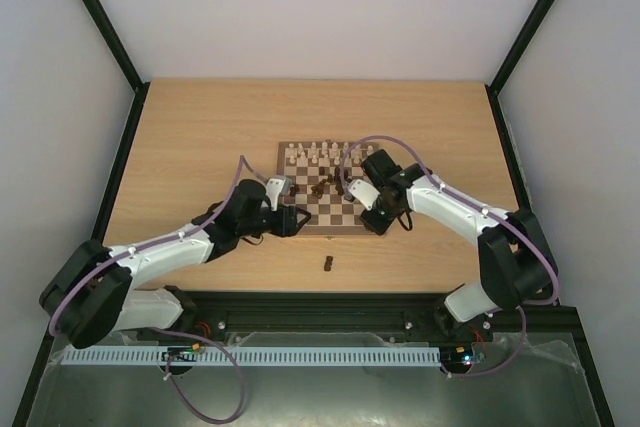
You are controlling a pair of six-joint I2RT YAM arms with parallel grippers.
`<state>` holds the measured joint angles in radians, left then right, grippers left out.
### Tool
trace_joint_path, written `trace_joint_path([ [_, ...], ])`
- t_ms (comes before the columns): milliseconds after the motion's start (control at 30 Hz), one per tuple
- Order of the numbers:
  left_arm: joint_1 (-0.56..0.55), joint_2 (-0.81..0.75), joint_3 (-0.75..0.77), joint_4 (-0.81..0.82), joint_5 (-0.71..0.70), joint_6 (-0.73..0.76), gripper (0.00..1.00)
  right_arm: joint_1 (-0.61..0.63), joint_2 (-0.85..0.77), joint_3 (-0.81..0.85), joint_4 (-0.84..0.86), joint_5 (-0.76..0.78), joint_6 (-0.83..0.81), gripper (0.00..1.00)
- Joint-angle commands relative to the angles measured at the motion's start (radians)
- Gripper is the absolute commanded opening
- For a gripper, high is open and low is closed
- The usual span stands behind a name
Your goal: Set up the chess pieces on the board
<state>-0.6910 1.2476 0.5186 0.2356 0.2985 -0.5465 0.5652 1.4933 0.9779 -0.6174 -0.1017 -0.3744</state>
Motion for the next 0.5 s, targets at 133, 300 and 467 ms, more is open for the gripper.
trace_joint_path([
  [133, -0.04, 0.048, 0.039, -0.022, -0.024, 0.03, 0.57, -0.005, -0.009, -0.042, 0.047, 0.115, 0.023, 0.06],
  [300, -0.054, 0.063, 0.048, -0.027, -0.023, 0.032, 0.58, -0.037, 0.023, -0.023, 0.062, 0.084, 0.052, 0.06],
  [467, -0.059, 0.066, 0.051, -0.032, -0.024, 0.038, 0.58, -0.055, 0.046, -0.009, 0.045, 0.034, 0.057, 0.08],
])
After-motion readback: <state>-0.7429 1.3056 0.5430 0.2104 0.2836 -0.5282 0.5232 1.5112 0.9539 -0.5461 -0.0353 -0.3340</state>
